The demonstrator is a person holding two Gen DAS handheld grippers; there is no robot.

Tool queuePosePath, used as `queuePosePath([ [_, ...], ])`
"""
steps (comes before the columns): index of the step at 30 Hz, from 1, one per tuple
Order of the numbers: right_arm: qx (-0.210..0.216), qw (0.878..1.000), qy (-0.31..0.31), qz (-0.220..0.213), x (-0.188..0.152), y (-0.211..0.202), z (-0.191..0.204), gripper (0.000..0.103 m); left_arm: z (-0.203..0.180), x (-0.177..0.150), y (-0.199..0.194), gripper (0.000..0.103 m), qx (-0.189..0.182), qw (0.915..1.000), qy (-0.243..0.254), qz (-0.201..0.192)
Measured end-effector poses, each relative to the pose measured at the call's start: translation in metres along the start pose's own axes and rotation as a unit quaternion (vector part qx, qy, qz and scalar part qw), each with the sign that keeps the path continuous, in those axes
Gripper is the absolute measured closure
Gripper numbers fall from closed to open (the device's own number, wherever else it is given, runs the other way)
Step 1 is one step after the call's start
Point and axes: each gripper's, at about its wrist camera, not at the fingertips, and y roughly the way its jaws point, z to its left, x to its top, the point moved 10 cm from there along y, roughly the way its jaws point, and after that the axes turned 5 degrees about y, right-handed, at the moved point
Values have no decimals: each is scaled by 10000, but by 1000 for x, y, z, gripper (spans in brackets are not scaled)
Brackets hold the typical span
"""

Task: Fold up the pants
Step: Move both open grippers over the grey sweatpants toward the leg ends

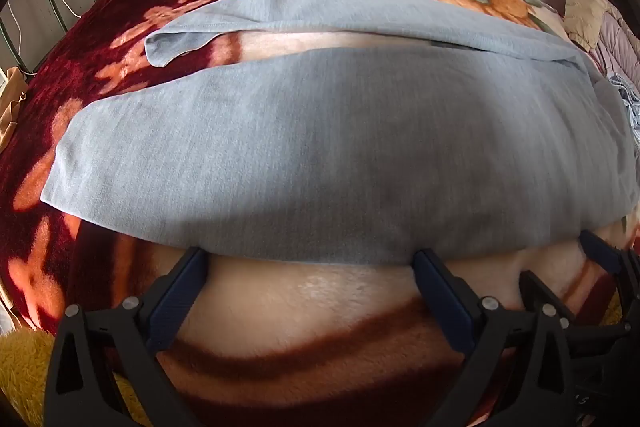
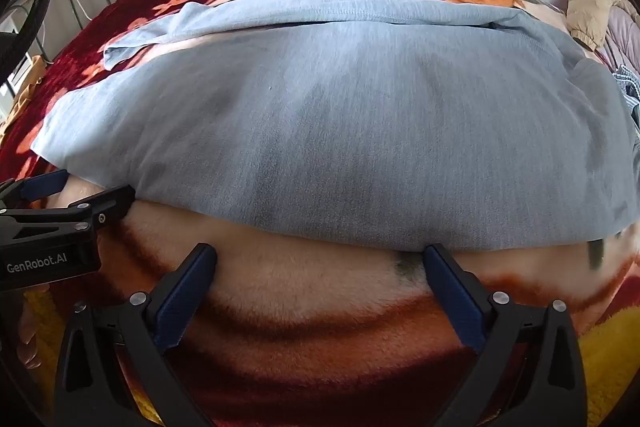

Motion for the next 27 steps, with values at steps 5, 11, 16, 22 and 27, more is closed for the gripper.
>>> queuePosePath([
  [5,-4,10000,4,5,-1,-1,0,0,0,1,0,0,16,10000,7,-30],
  [11,-19,10000,-3,-5,-1,0,1,0,0,0,0,0,19,10000,9,-22],
  [16,-26,10000,-9,2,-1,-1,1,0,0,0,0,0,19,10000,7,-25],
  [22,-51,10000,-24,54,1,-2,1,0,0,1,0,0,20,10000,8,-26],
  [27,22,10000,6,-41,2,-2,2,0,0,1,0,0,19,10000,8,-28],
])
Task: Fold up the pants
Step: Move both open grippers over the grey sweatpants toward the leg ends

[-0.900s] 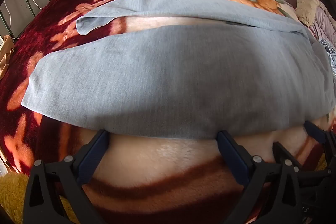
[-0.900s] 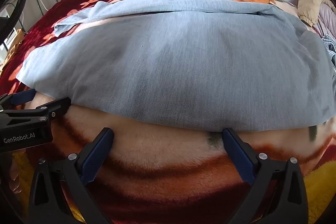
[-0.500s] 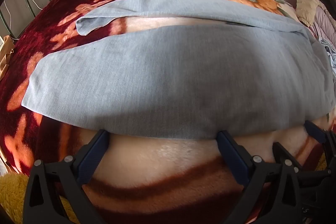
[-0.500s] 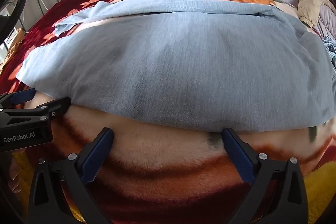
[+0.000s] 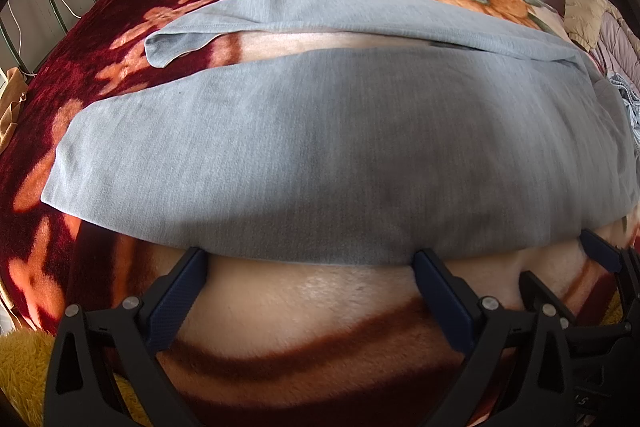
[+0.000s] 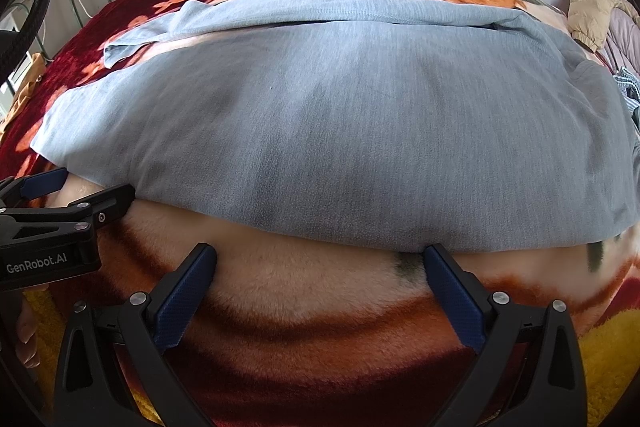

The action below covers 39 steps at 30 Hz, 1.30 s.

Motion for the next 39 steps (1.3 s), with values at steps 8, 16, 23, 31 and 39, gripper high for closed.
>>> queuePosePath([
  [8,598,9957,175,-683,24,-29,5,11,0,4,-7,0,-213,9997,-77,-24],
  [16,554,9945,383,-797,65,-72,-51,11,0,32,-33,1,-228,9993,42,-290],
  [23,225,9940,741,-766,109,-84,-130,11,-8,84,-44,1,-477,9982,143,-328],
  [31,-50,9945,983,-371,159,-73,-205,11,-31,169,-31,1,-534,9964,492,-428],
  [39,-477,9939,959,-264,222,-55,-272,11,-40,234,14,1,-152,9942,1020,-310],
])
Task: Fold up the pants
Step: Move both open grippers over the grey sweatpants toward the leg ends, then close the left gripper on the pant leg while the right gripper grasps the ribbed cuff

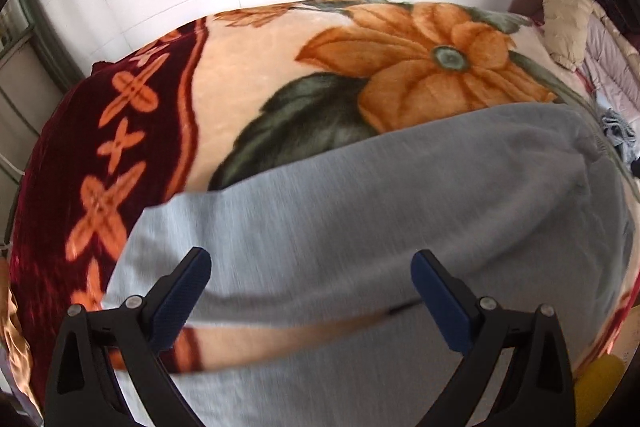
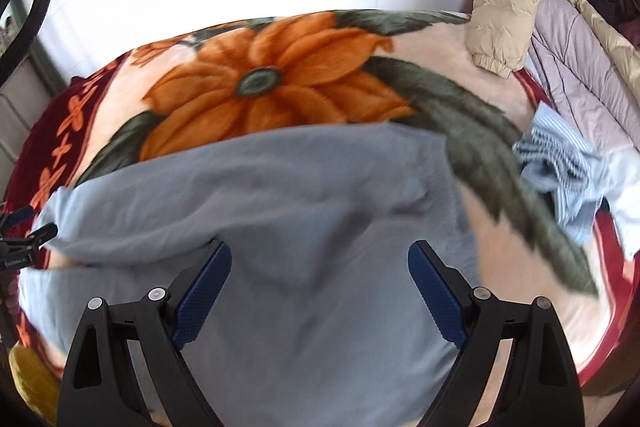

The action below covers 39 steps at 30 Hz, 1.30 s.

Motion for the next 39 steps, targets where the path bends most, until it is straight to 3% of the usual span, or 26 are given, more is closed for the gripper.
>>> queuePosePath([
  [3,-27,9999,119,105,23,19,-20,11,1,14,23,1,89,9998,140,137],
  [8,-281,9994,105,163,53,56,-52,11,4,35,60,1,-156,9986,38,502],
  [15,-342,9966,395,637,67,111,-87,12,9,69,92,1,-327,9976,309,531],
  [20,-311,9938,608,882,72,147,-103,13,-5,68,117,1,-545,9920,911,684],
  [24,-294,9906,717,1124,65,174,-107,16,-13,55,136,0,-756,9892,978,793],
  [27,-406,9924,599,1000,61,182,-106,16,-11,56,141,0,-924,9892,884,722],
  [30,-464,9953,332,777,62,178,-100,27,-10,53,147,0,-1096,9879,745,800],
  [31,-473,9960,219,727,62,176,-98,38,-9,52,148,0,-1151,9877,682,809],
  [32,-450,9965,127,696,62,174,-95,54,-8,51,148,3,-1229,9873,614,794],
  [34,-312,9970,92,708,62,169,-90,74,-9,49,144,14,-1432,9854,536,743],
  [37,-239,9978,76,609,67,157,-85,80,-20,47,127,50,-1598,9834,620,588],
  [39,-218,9987,80,450,71,146,-84,80,-31,46,116,84,-1580,9825,814,557],
])
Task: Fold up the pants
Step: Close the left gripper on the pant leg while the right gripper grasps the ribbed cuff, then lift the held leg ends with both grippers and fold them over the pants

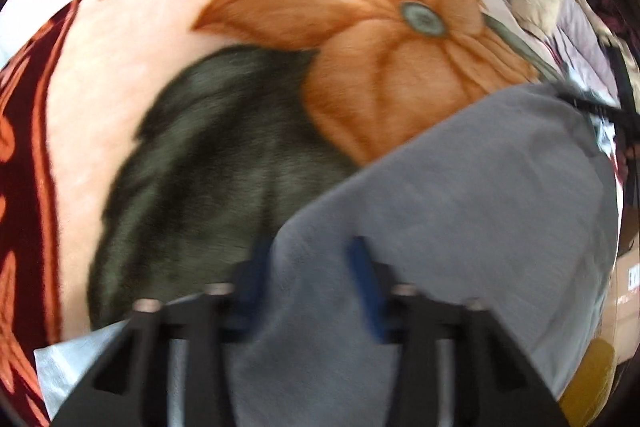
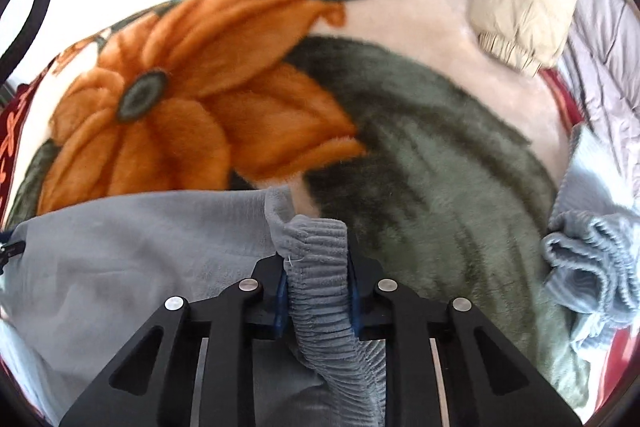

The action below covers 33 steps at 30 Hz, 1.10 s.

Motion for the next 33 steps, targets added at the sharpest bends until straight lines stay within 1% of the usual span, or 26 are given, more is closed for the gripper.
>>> queuePosePath([
  [2,116,9997,99,-174,5,-15,1,81,-8,2,-6,95,111,9998,161,46],
  [3,153,9995,135,-251,7,-23,0,81,-10,2,-10,97,258,9993,258,35],
  [5,253,9986,177,-441,14,-41,-1,82,-10,9,-25,98,509,9979,383,-146],
  [6,279,9981,181,-522,19,-48,-1,82,-9,15,-31,98,531,9977,330,-242],
  [8,354,9965,216,-720,26,-68,-2,82,-7,31,-52,98,604,9965,126,-567],
  [11,552,9920,328,-1086,33,-96,-4,82,-3,48,-92,98,785,9916,-24,-1030],
  [14,734,9857,392,-1463,31,-130,-3,82,-9,60,-133,98,860,9862,-30,-1418],
  [16,850,9820,364,-1647,24,-147,-2,82,-17,59,-158,98,1000,9825,121,-1567],
  [17,892,9806,331,-1712,19,-156,-2,82,-21,57,-164,98,1041,9815,173,-1598],
  [19,970,9791,231,-1771,6,-170,-1,82,-29,47,-178,98,1100,9794,239,-1674],
  [21,988,9794,155,-1754,-8,-177,-3,82,-37,33,-187,98,1073,9791,226,-1711],
  [25,1022,9814,85,-1624,-44,-181,-12,82,-55,-11,-197,98,947,9801,108,-1739],
  [27,1021,9827,42,-1547,-62,-181,-15,82,-66,-38,-195,98,869,9818,60,-1687],
  [30,844,9874,-141,-1334,-96,-172,-19,82,-82,-70,-183,98,584,9869,-77,-1500],
  [33,753,9905,-146,-1141,-119,-159,-26,82,-97,-102,-167,98,357,9909,-269,-1272],
])
